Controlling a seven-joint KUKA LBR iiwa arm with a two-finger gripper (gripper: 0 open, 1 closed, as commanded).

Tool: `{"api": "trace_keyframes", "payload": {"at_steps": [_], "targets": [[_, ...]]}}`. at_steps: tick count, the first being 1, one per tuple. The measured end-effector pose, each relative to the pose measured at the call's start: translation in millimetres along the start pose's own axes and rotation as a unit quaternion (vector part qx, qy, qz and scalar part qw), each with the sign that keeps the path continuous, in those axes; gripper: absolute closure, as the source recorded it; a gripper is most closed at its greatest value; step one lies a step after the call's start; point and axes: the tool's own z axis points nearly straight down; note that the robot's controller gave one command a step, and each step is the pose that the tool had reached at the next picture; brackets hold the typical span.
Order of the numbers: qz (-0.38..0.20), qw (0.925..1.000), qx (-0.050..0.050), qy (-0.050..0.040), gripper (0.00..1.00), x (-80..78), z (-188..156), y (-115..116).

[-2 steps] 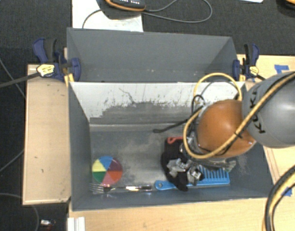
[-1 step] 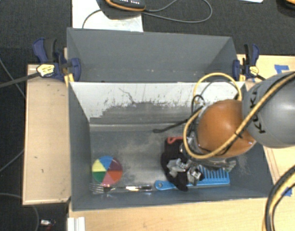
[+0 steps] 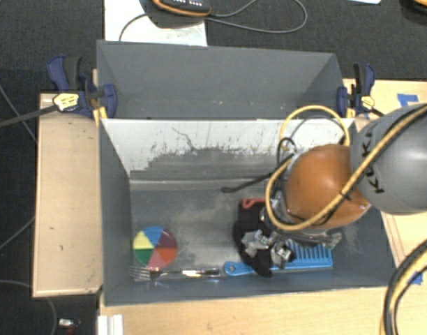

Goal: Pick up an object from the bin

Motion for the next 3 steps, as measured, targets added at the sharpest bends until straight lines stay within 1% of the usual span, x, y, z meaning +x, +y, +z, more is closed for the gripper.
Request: {"api": "trace_keyframes", "payload": {"at_steps": [1,2,3], "targets": [[-0.009,1.0000,-0.002,0.0011,1.00,-0.9,-81,-7],[-0.030,0.9995,-0.005,0.0026,1.00,-5.5,-156,-1],[-0.003,1.0000,0.000,-0.0012,1.00,-5.8,-203,-7]]}}
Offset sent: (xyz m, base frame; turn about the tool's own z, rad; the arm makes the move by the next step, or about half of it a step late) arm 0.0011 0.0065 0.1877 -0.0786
